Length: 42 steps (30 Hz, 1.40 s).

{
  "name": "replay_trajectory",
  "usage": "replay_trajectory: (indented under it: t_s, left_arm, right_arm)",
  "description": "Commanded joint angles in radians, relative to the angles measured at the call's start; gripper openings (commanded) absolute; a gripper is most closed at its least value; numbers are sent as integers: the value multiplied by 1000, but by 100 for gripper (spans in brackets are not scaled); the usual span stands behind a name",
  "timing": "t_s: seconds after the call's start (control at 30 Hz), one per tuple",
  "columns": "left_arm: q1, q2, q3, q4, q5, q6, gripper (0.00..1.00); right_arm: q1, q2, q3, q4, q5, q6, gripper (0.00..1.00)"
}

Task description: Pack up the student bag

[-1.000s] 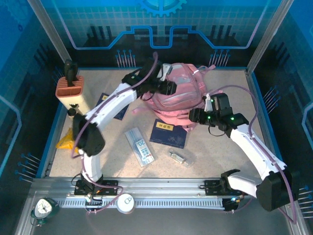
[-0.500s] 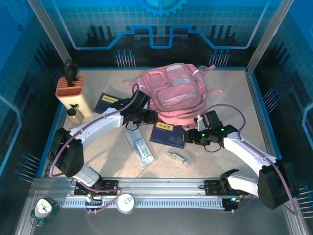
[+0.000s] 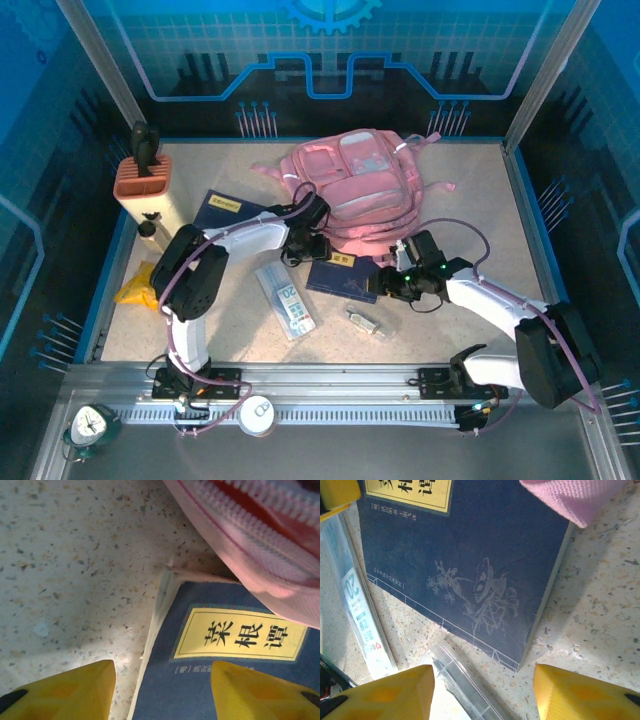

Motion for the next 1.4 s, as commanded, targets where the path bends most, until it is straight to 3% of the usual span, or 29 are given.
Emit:
replay_trajectory:
  t_s: [0.0, 0.17, 0.53, 0.7, 1.03, 1.2, 1.37]
  left_arm:
    - [-26, 33, 40, -14, 33, 71, 54]
    - [-86, 89, 69, -93, -35, 120, 53]
    - [-232, 107, 67, -68, -50, 78, 48]
    - [-252, 116, 67, 24, 25, 9, 48]
    - [-252, 90, 82, -52, -91, -53, 52]
    - [-252, 49, 35, -32, -90, -115, 52]
    - [-247, 22, -15, -6, -96, -157, 46]
  right_arm:
    - [-19, 9, 4, -29, 17, -1, 55]
    - [-57, -47, -12, -44, 15, -10, 55]
    - [-205, -99, -19, -174, -30, -93, 60]
    - [-213, -76, -50, -152, -33, -78, 66]
    - [-234, -161, -37, -287, 123, -96, 79]
    - [-233, -102, -67, -204, -31, -72, 74]
    - [-226, -46, -58, -186, -12, -82, 67]
